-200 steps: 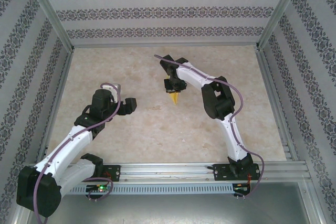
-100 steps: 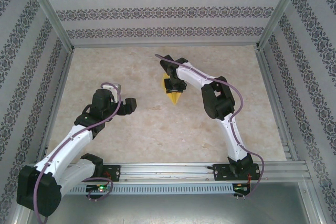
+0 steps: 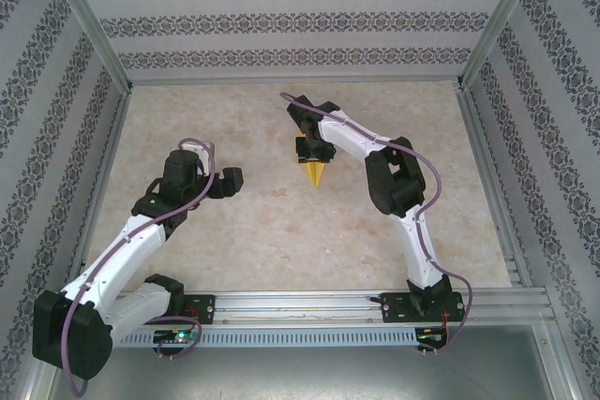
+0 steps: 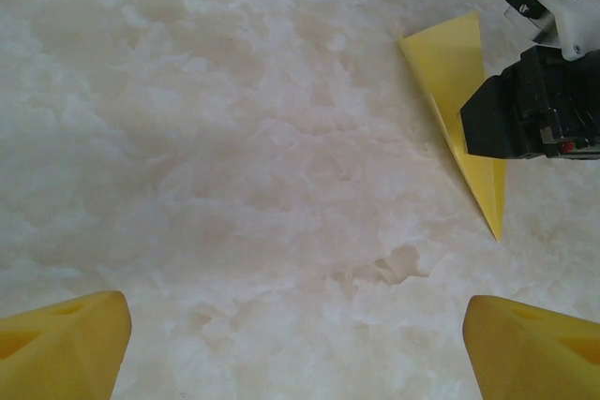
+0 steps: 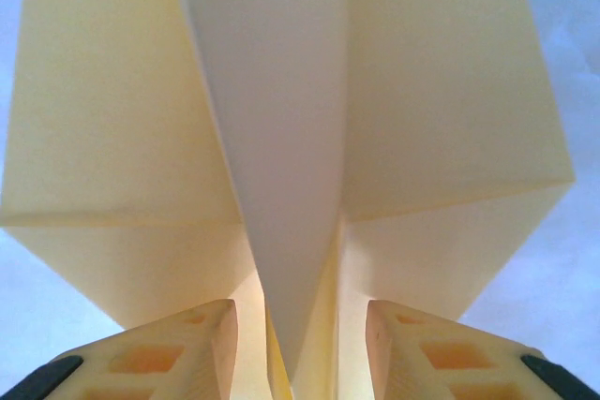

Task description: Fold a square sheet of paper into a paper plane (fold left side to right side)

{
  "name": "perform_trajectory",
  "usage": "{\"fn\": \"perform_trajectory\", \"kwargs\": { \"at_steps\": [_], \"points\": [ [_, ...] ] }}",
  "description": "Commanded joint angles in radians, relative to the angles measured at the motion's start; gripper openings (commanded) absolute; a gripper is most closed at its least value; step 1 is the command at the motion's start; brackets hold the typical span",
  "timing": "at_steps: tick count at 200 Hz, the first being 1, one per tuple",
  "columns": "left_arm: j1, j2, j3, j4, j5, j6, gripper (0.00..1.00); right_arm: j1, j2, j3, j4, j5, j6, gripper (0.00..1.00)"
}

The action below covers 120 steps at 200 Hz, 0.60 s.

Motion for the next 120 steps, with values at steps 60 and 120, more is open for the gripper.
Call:
{"fn": "perform_trajectory", "kwargs": {
  "at_steps": [60,120],
  "points": [
    [0.052,-0.012,0.052,-0.039,0.030,-0.011,0.95,0.039,-0.207,-0.113,0.006,0.047,-0.003,0.46],
    [0.166,-0.069,0.011,-0.036,-0.005,0.000,1.00,0.011,-0.590,-0.469,0.133,0.111,-0.101,0.61]
  ]
}}
